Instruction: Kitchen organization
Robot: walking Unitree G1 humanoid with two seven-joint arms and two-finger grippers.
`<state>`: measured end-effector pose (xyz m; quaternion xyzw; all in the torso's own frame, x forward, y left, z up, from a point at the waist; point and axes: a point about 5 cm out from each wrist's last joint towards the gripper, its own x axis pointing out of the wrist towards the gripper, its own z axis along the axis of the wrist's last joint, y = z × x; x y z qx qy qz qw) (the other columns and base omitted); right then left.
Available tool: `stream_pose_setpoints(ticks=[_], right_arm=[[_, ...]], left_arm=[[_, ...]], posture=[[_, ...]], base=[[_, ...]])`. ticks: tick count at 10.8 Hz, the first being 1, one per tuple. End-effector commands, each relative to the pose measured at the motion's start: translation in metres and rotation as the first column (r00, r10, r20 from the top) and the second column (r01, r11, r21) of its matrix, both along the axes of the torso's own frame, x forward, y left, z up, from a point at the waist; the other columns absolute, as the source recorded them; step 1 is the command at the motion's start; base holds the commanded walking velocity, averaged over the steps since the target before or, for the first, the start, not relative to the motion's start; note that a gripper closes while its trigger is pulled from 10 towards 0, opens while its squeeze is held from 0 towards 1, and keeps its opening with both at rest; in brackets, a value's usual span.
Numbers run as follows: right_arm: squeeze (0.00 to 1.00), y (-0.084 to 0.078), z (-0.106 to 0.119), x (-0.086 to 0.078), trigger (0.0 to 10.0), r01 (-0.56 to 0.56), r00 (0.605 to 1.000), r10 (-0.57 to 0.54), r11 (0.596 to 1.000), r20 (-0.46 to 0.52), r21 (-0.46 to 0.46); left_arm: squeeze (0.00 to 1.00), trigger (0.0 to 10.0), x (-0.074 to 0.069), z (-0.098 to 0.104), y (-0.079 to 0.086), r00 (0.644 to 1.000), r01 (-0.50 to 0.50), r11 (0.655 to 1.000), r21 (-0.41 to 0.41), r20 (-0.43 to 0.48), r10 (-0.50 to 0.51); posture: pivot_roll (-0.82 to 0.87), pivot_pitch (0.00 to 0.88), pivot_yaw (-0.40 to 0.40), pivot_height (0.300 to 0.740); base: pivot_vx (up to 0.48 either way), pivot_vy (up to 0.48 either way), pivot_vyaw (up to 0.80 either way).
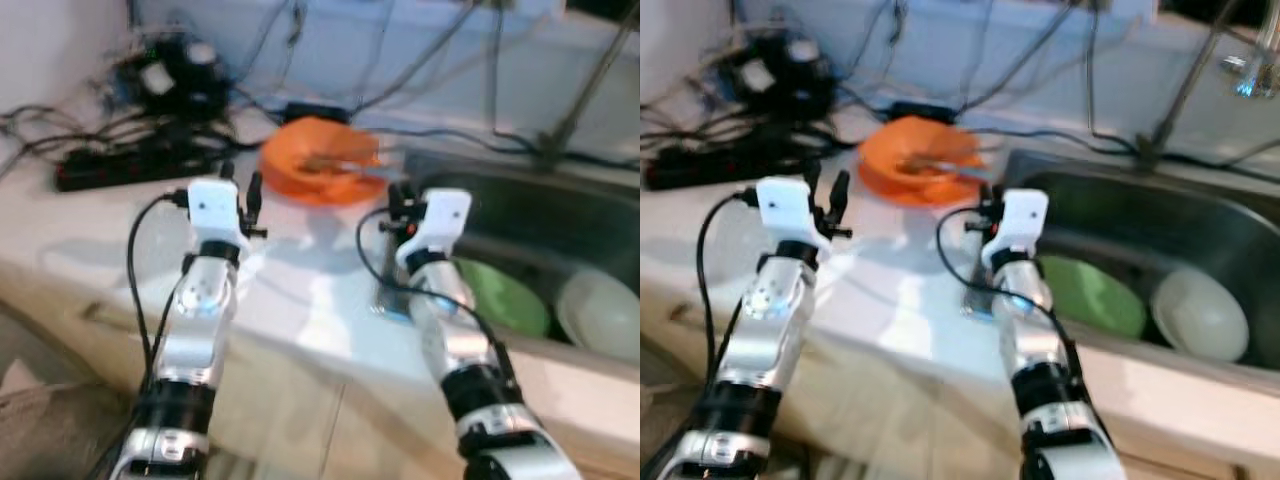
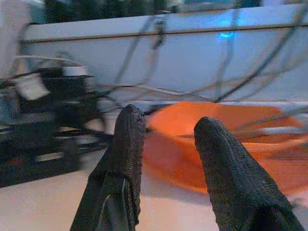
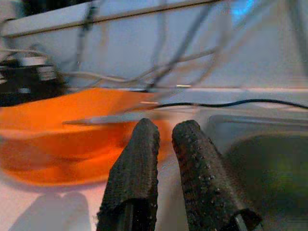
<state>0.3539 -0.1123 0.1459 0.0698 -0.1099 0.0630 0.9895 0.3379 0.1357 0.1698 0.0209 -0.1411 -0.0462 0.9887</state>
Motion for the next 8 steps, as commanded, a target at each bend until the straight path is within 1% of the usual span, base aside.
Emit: stream_pose_setpoints(ticks=[1,3,5,7,8], right_arm=[[0.0,-0.007,0.001,0.001,10.0,0.027,1.0,-0.027,1.0,-0.002,0.007],[0.0,-0.007,0.0,0.001,10.0,0.029,1.0,-0.029,1.0,-0.003,0.008],[0.0,-0.007,0.001,0.001,10.0,0.028,1.0,-0.028,1.0,-0.001,0.003],[0.0,-0.008,0.002,0.002,10.0,0.027,1.0,-0.027,1.0,0.002,0.002],[0.0,-0.008,0.001,0.001,10.0,0.029,1.0,-0.029,1.0,0.002,0.004]], left_arm=[[0.0,10.0,0.0,0.005,-0.009,1.0,0.027,1.0,0.006,0.011,-0.028],[0.0,10.0,-0.001,0.005,-0.01,0.999,0.044,0.999,0.011,0.013,-0.044],[0.0,10.0,-0.003,0.006,-0.012,0.998,0.064,0.998,0.011,0.025,-0.064],[0.0,10.0,-0.011,0.004,-0.016,0.99,0.142,0.99,0.016,0.006,-0.143],[0.0,10.0,-0.017,-0.001,-0.012,0.987,0.162,0.987,0.0,-0.012,-0.162]], posture=[[0.22,0.008,-0.022,0.74],[0.22,0.006,-0.021,0.74],[0.22,0.0,-0.019,0.74],[0.22,0.0,-0.016,0.74],[0.23,0.0,-0.015,0.74]], base=[[0.307,0.0,0.0],[0.274,0.0,0.0],[0.0,0.0,0.0],[0.0,0.0,0.0],[0.0,0.0,0.0]])
